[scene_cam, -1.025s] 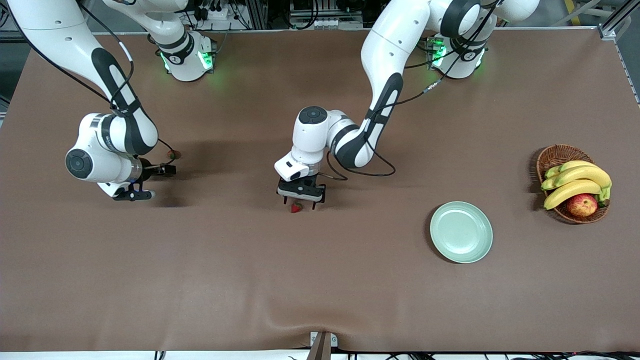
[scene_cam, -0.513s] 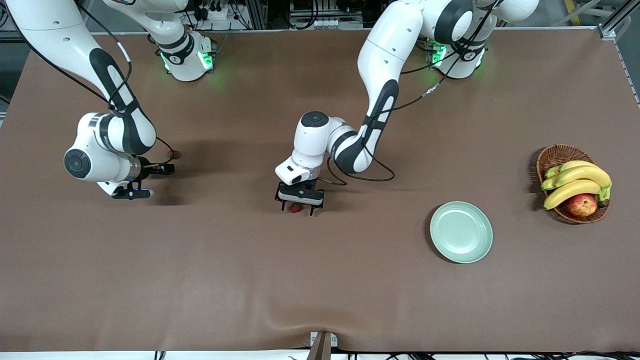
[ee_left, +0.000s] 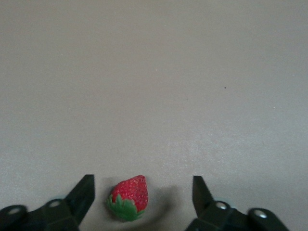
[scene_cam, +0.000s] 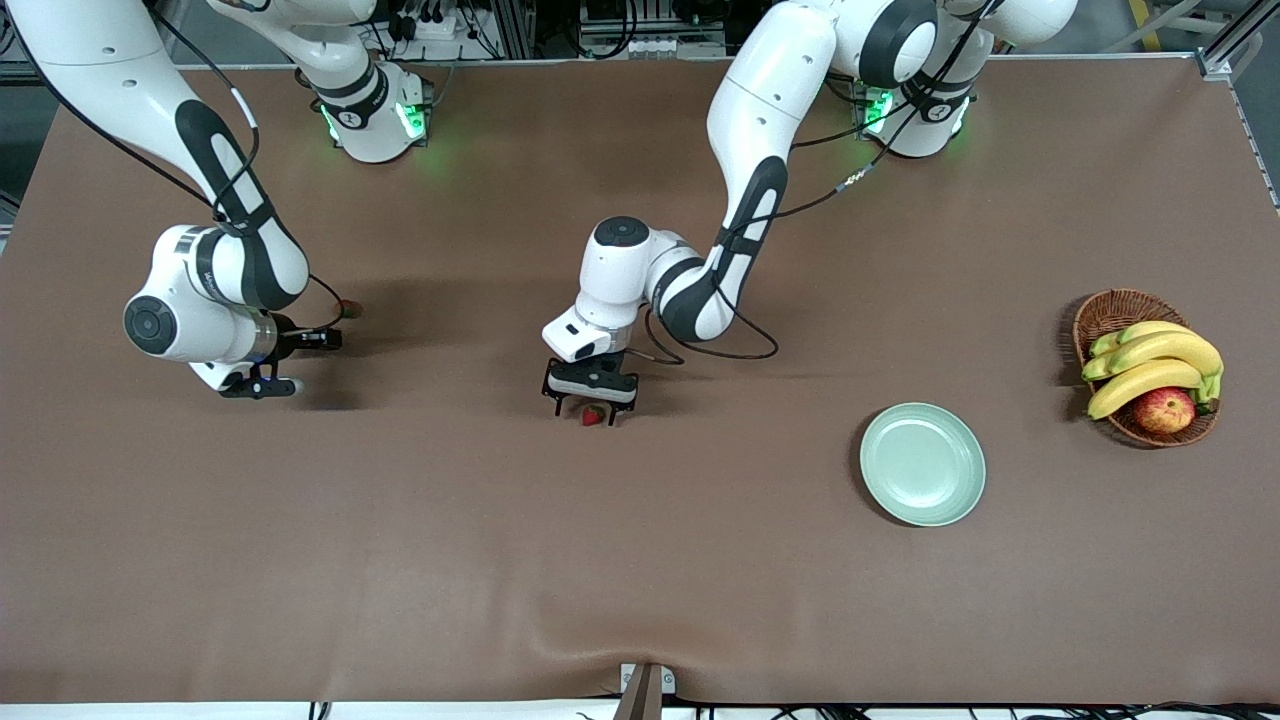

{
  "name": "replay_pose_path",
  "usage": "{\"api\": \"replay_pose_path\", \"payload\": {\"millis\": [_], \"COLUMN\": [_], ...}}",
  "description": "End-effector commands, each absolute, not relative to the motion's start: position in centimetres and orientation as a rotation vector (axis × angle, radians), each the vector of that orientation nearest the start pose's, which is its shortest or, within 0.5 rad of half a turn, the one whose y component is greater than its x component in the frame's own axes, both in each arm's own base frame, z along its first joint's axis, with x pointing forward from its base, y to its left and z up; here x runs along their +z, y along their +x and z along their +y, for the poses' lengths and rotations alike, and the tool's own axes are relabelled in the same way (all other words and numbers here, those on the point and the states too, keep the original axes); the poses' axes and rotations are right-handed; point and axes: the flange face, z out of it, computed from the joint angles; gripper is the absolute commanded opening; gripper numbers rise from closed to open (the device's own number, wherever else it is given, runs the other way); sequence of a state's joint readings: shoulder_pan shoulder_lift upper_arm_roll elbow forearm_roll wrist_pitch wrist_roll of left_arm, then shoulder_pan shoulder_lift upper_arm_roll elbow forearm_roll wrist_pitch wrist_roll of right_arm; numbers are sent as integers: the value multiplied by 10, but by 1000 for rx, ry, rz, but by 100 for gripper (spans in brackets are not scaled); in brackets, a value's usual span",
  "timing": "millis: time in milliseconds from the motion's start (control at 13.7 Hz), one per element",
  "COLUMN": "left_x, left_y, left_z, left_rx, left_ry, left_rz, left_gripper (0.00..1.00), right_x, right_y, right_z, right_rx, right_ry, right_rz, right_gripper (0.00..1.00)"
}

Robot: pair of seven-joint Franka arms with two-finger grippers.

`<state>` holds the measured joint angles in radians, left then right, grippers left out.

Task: Collect all strawberries into plate
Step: 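Grasp the mid-table strawberry with the left gripper while the right gripper grasps another, then drop the strawberry onto the plate with the left gripper while the right gripper carries another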

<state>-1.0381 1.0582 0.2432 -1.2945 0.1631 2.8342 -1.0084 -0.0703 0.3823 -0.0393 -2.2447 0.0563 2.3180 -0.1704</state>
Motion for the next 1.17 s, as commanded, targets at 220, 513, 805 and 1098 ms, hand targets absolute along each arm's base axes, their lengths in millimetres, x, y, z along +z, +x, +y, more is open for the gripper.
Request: {"api": "replay_pose_path", "payload": {"millis": [220,513,805,1098], "left_x": [158,166,214,289], "left_y": [495,499,523,570], "left_z": [-600,-599,-576,-514], "left_rx": [-900,-906,-904,-751], "left_ry": [-3243,-3264,-3275,-3142], "left_rz": [121,25,-168,-429], "left_gripper": [29,0,0,0], "right_x": [168,168,169,169], "right_y": [495,491,493,493], "right_z": [-57,-54,-47,-47], "right_rx": [496,552,543,540], "right_ry": [-3037,-3021,-3026,-3027], "right_rz": [-61,-70,-91,-91], "right_gripper": [72,72,57,35]}}
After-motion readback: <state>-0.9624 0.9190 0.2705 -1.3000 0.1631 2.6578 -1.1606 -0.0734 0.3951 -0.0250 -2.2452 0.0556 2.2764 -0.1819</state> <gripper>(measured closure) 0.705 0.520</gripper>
